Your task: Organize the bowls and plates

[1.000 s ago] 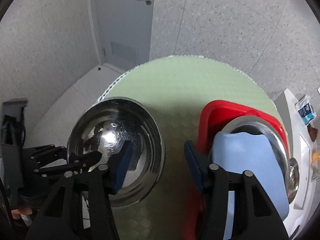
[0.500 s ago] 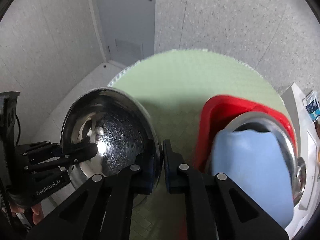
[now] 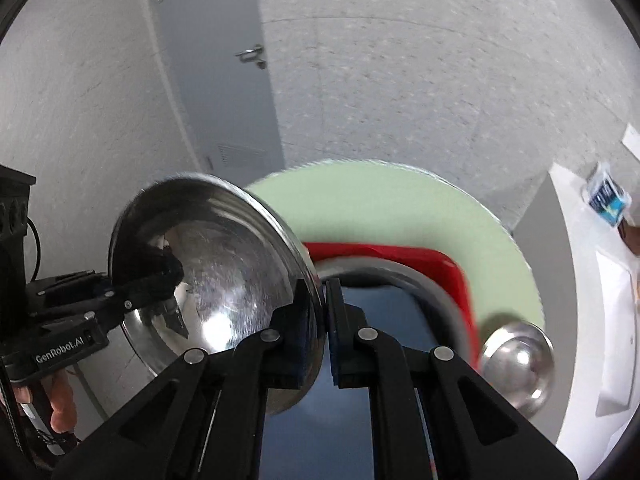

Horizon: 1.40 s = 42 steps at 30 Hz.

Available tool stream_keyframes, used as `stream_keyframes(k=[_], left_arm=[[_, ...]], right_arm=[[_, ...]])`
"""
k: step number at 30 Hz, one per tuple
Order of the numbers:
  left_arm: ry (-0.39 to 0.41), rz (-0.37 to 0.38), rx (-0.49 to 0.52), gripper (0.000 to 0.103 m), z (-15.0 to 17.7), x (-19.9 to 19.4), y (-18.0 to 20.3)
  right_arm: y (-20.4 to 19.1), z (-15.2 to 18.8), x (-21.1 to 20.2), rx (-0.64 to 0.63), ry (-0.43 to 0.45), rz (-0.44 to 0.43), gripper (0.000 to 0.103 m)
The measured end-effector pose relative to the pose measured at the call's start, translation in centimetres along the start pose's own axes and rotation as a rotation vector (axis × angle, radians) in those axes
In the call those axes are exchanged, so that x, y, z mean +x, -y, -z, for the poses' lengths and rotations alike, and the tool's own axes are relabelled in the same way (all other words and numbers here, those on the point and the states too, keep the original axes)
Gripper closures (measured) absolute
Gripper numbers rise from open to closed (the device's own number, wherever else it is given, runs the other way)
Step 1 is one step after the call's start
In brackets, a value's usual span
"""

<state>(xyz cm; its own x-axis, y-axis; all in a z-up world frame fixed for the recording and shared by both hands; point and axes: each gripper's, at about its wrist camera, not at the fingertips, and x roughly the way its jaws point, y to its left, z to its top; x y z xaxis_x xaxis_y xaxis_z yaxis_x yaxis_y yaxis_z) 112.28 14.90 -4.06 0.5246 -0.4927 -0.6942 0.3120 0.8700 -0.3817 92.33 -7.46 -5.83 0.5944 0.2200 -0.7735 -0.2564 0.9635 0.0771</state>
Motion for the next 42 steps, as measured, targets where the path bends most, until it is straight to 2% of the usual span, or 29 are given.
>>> stream_keyframes(k=[5,13,24,32,38,42], left_arm=[[-0.073,-0.029,0.002,0.09,0.3,3.6,3.5],[-0.057,-0.052,0.0,0.09,-1.6,5.0,8.6],[-0.068,-0.03,-0.005,0.09,-0.6,7.4,13.6],[-0.088,-0.02,0.003,0.09,-3.7,9.2,16.1],[-0.093,-0.017,0.058,0.09,-6.8,10.9,17.8],[-0.101,0.0,0.058,0.09,-7.7,12.0,17.5]], right_arm=[[4.1,1.4,0.9,0.04,-0.041,-0.007,0.095],[7.4,1.4,-0.4,0.042,-0.013,-0.058,0.095],[13.0,2.2,-3.6,0.031,0.015,-0.054,0.095],[16.3,1.5,-4.8,0.026,0.03,-0.049,0.095],[18.8,0.3,-4.7,0.056,0.048,-0.041,0.095],[19.6,-0.1,-4.4,0.084,0.04,-0.041,0.095]])
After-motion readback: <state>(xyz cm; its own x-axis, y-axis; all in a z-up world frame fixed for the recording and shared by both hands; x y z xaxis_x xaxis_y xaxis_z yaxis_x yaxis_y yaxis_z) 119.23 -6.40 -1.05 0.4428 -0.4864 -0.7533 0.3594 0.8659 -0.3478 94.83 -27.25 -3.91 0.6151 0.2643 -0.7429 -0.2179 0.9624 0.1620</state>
